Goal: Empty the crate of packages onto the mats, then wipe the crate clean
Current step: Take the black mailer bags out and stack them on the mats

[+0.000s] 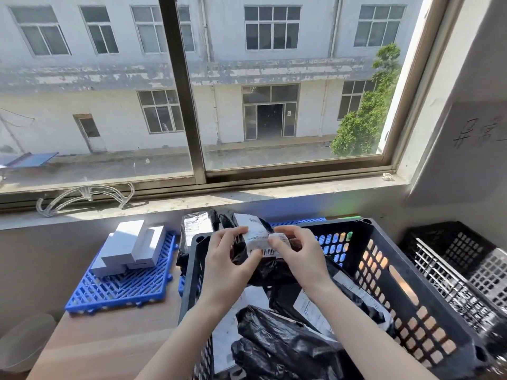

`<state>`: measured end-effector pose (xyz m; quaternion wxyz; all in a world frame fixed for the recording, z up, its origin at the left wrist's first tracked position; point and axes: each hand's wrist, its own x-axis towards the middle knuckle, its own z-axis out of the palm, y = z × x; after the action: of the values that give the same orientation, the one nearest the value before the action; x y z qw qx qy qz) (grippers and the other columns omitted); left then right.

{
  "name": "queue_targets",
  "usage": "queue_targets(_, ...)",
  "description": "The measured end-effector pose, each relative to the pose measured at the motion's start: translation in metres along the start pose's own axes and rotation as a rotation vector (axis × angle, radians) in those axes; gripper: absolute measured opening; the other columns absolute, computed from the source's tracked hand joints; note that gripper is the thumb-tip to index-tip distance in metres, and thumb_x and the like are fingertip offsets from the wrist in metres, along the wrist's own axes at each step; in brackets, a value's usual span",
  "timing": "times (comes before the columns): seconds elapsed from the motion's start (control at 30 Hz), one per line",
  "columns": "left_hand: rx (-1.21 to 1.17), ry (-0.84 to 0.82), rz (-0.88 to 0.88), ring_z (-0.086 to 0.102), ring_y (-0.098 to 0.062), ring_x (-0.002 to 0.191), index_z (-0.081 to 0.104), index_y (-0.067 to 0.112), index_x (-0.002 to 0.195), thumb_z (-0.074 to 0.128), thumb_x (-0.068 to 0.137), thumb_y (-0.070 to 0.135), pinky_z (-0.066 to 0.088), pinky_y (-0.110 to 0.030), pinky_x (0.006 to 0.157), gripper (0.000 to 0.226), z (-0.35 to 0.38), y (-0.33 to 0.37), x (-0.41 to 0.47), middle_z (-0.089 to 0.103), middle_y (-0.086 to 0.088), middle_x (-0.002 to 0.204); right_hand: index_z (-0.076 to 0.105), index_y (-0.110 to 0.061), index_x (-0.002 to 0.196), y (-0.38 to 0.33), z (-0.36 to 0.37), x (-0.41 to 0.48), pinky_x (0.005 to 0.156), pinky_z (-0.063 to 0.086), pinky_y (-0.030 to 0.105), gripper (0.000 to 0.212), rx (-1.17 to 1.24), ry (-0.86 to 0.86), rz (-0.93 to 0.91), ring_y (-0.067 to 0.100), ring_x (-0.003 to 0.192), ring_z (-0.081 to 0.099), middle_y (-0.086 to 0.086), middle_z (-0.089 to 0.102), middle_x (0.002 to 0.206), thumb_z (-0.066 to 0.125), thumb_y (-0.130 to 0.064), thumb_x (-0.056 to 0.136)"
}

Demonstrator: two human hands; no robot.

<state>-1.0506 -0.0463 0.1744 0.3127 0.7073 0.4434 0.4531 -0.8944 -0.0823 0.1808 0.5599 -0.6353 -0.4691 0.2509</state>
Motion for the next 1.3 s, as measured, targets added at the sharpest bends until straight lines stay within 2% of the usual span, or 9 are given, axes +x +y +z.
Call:
queue_targets(0.2,-0.027,0.077,0.108,0.051,-0.008,0.119,0.060,0.037,0.118,0.069,0.073,0.038,0.048,-0.036,0.100,0.046,-0.013,-0.002,0.019,0.048,0.017,0.121,0.060,-0.037,0.114,-0.007,0.010,0.019,0.091,0.045,0.023,0.038,0.089,-0.003,0.009,0.002,0.108,0.053,-0.013,0.044,0.120,0.075,-0.038,0.079)
queue_targets(0.3,-0.036,0.079,0.143,0.049,-0.007,0.121,0.061,0.034,0.117,0.067,0.070,0.037,0.045,-0.024,0.101,0.047,-0.017,-0.008,0.034,0.046,0.020,0.122,0.052,-0.037,0.127,-0.005,0.016,0.035,0.085,0.044,0.020,0.049,0.115,-0.116,0.078,0.002,0.110,0.052,-0.012,0.048,0.122,0.071,-0.040,0.082)
queue_targets(0.4,-0.018,0.063,0.151,0.047,-0.002,0.123,0.062,0.033,0.117,0.067,0.071,0.032,0.042,-0.016,0.100,0.047,-0.021,-0.017,0.049,0.045,0.020,0.125,0.053,-0.036,0.126,-0.003,0.030,0.051,0.091,0.047,0.026,0.043,0.098,-0.192,0.079,0.005,0.113,0.054,-0.012,0.058,0.120,0.069,-0.037,0.086)
queue_targets(0.63,-0.023,0.024,0.122,0.050,-0.009,0.122,0.061,0.034,0.117,0.066,0.069,0.039,0.047,-0.036,0.100,0.049,-0.039,-0.054,0.108,0.050,0.014,0.125,0.063,-0.033,0.116,-0.008,0.070,0.103,0.096,0.047,0.030,0.032,0.097,-0.170,0.079,0.007,0.111,0.055,-0.013,0.063,0.116,0.070,-0.032,0.085)
queue_targets(0.73,-0.021,0.023,0.102,0.052,-0.008,0.120,0.061,0.036,0.116,0.066,0.067,0.039,0.046,-0.029,0.099,0.049,-0.047,-0.074,0.139,0.052,0.014,0.124,0.065,-0.035,0.112,-0.005,0.093,0.134,0.093,0.047,0.028,0.025,0.126,-0.169,0.105,0.008,0.111,0.056,-0.011,0.064,0.115,0.067,-0.030,0.087)
queue_targets(0.8,-0.010,0.003,0.077,0.052,-0.005,0.118,0.059,0.037,0.115,0.066,0.066,0.040,0.041,-0.019,0.097,0.049,-0.048,-0.090,0.158,0.052,0.016,0.121,0.065,-0.030,0.113,-0.001,0.106,0.153,0.082,0.049,0.020,0.025,0.158,-0.174,0.124,0.009,0.105,0.059,-0.006,0.064,0.115,0.064,-0.021,0.090)
queue_targets(0.9,0.021,-0.037,0.031,0.050,0.000,0.117,0.057,0.040,0.115,0.069,0.066,0.039,0.035,-0.011,0.095,0.050,-0.045,-0.124,0.181,0.052,0.018,0.120,0.063,-0.031,0.115,0.016,0.123,0.180,0.085,0.046,0.024,0.033,0.077,-0.171,0.127,0.010,0.108,0.056,-0.011,0.060,0.117,0.065,-0.015,0.087)
queue_targets(1.1,0.062,-0.116,-0.019,0.042,0.012,0.114,0.054,0.039,0.111,0.079,0.072,0.021,0.040,-0.019,0.098,0.050,-0.020,-0.197,0.208,0.048,0.021,0.117,0.061,-0.031,0.114,0.067,0.157,0.221,0.086,0.044,0.024,0.045,-0.117,-0.217,0.204,0.013,0.108,0.055,-0.008,0.061,0.115,0.077,-0.010,0.077)
queue_targets(1.3,0.082,-0.232,-0.073,0.041,0.011,0.121,0.055,0.038,0.116,0.071,0.076,0.041,0.036,-0.016,0.099,0.042,0.022,-0.253,0.211,0.043,0.026,0.125,0.061,-0.028,0.120,0.111,0.160,0.244,0.094,0.038,0.024,0.048,-0.296,-0.296,0.252,0.010,0.111,0.049,-0.011,0.056,0.119,0.074,-0.011,0.076)
